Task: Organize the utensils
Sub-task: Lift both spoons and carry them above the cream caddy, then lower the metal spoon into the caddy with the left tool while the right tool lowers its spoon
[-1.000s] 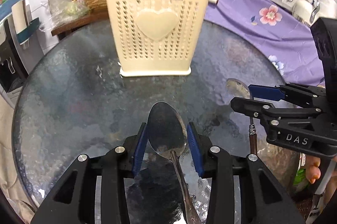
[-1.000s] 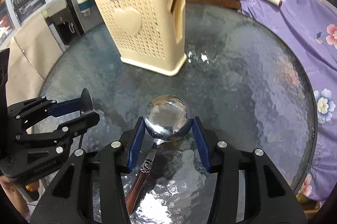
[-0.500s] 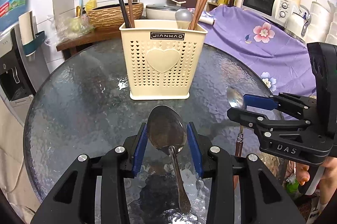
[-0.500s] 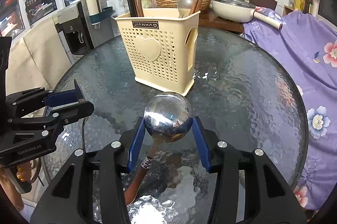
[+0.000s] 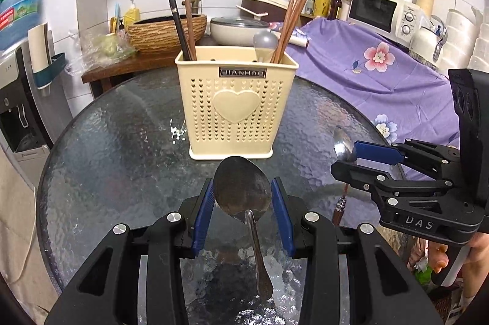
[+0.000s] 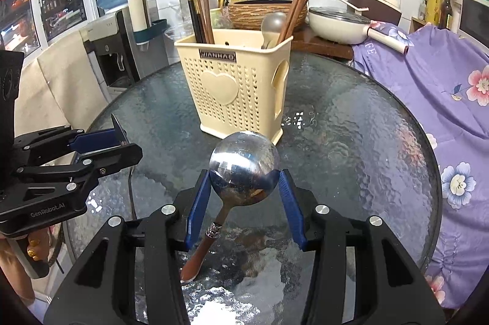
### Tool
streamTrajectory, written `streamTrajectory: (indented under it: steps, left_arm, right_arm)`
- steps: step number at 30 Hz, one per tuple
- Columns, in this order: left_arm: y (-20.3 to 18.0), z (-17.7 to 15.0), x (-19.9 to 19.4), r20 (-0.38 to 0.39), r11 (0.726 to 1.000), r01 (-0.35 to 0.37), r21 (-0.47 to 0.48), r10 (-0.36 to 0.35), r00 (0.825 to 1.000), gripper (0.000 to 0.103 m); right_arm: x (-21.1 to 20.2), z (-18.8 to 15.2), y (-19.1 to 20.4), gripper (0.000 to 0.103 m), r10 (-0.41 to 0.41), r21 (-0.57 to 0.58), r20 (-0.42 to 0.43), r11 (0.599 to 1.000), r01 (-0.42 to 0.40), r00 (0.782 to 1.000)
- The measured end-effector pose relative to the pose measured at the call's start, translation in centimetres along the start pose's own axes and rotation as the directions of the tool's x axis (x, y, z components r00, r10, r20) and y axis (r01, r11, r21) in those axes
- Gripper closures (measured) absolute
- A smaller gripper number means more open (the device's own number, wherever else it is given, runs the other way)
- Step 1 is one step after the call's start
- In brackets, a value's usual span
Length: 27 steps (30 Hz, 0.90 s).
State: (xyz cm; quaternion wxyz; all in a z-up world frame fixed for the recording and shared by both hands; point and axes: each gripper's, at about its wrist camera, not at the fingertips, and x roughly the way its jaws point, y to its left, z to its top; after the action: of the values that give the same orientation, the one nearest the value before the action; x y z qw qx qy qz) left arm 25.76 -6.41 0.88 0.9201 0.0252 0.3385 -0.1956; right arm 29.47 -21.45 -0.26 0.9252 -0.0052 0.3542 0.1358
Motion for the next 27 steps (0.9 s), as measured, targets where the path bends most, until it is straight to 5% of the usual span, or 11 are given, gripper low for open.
streamTrajectory:
  steps: [15,27]
  left_arm:
    - [0.3,2.7,-2.5,0.086,1.0,0.015,0.013,-0.016,0.996,0.066]
    - [1.1,10.9,-5.6,0.204,1.0,0.009,0.005,-0.01,0.979,0.066]
  right_arm:
    - [-2.2,2.7,0.6,0.056,-0.029,-0.033,0.074,0.999,0.032,0.997]
    - [-5.4,10.5,1.1,0.056,-0.046,-0.081,0.158,0.995,0.06,0.986]
